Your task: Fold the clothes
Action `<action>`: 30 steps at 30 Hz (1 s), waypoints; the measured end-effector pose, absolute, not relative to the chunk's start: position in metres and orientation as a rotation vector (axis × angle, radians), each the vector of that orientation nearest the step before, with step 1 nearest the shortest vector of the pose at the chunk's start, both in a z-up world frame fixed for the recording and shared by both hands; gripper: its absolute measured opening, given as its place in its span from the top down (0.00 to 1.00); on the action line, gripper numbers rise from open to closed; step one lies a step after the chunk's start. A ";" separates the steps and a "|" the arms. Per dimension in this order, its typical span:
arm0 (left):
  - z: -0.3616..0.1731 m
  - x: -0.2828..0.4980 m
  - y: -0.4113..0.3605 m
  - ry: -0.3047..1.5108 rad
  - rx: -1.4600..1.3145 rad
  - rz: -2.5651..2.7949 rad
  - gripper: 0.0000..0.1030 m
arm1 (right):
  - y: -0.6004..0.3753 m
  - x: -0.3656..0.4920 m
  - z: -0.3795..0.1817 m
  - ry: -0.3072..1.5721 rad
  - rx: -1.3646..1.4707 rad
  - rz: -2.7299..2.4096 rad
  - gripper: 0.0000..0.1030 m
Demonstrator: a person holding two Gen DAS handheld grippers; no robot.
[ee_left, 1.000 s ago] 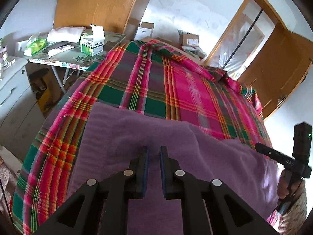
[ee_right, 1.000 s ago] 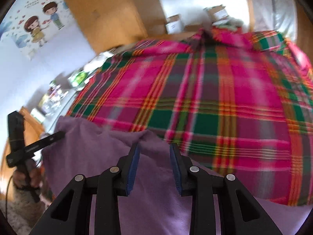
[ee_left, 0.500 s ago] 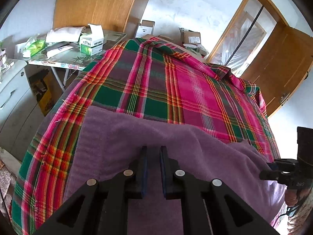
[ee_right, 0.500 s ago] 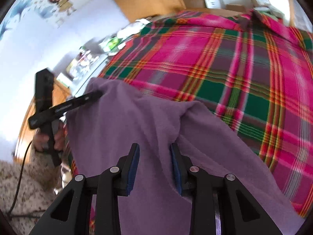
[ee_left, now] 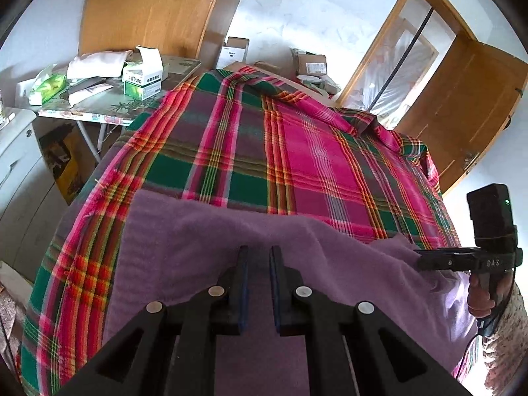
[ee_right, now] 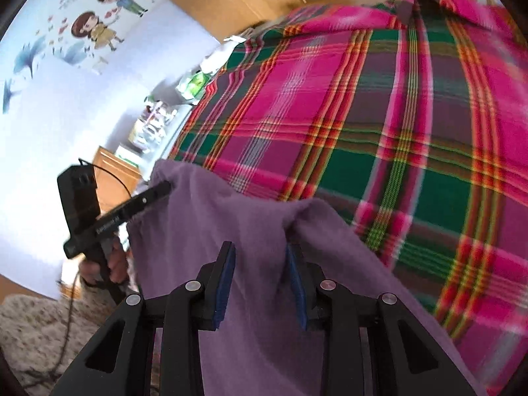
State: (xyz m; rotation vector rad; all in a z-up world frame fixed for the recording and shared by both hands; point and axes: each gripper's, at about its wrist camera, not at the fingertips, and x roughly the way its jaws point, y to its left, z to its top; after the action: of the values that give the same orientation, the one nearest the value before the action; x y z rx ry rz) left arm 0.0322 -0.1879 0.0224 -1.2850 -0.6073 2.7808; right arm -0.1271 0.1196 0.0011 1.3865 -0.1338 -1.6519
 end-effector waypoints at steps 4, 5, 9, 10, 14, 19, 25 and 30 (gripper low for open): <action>0.023 0.027 -0.195 -0.607 -1.289 2.803 0.90 | 0.118 -0.140 -0.007 -0.222 1.426 -1.593 0.68; 0.023 0.026 -0.198 -0.616 -1.288 2.808 0.90 | 0.117 -0.144 -0.009 -0.249 1.435 -1.579 0.68; 0.021 0.021 -0.204 -0.627 -1.299 2.814 0.90 | 0.110 -0.150 -0.012 -0.290 1.443 -1.548 0.70; 0.020 0.019 -0.204 -0.625 -1.307 2.813 0.90 | 0.109 -0.152 -0.012 -0.292 1.445 -1.554 0.78; 0.016 0.014 -0.207 -0.638 -1.317 2.808 0.90 | 0.114 -0.162 -0.009 -0.331 1.427 -1.617 0.94; 0.012 0.010 -0.212 -0.667 -1.325 2.792 0.90 | 0.118 -0.174 -0.006 -0.313 1.406 -1.688 0.95; 0.007 0.009 -0.216 -0.696 -1.323 2.784 0.91 | 0.111 -0.180 -0.016 -0.247 1.427 -1.693 0.96; 0.006 0.007 -0.216 -0.698 -1.326 2.789 0.91 | 0.111 -0.177 -0.012 -0.198 1.420 -1.696 0.95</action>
State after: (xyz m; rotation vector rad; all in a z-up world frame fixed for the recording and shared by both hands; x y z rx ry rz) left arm 0.0073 -0.2156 0.0065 -1.3261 -0.6981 2.7889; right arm -0.1766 0.1110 -0.0125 1.4198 -0.1984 -1.6965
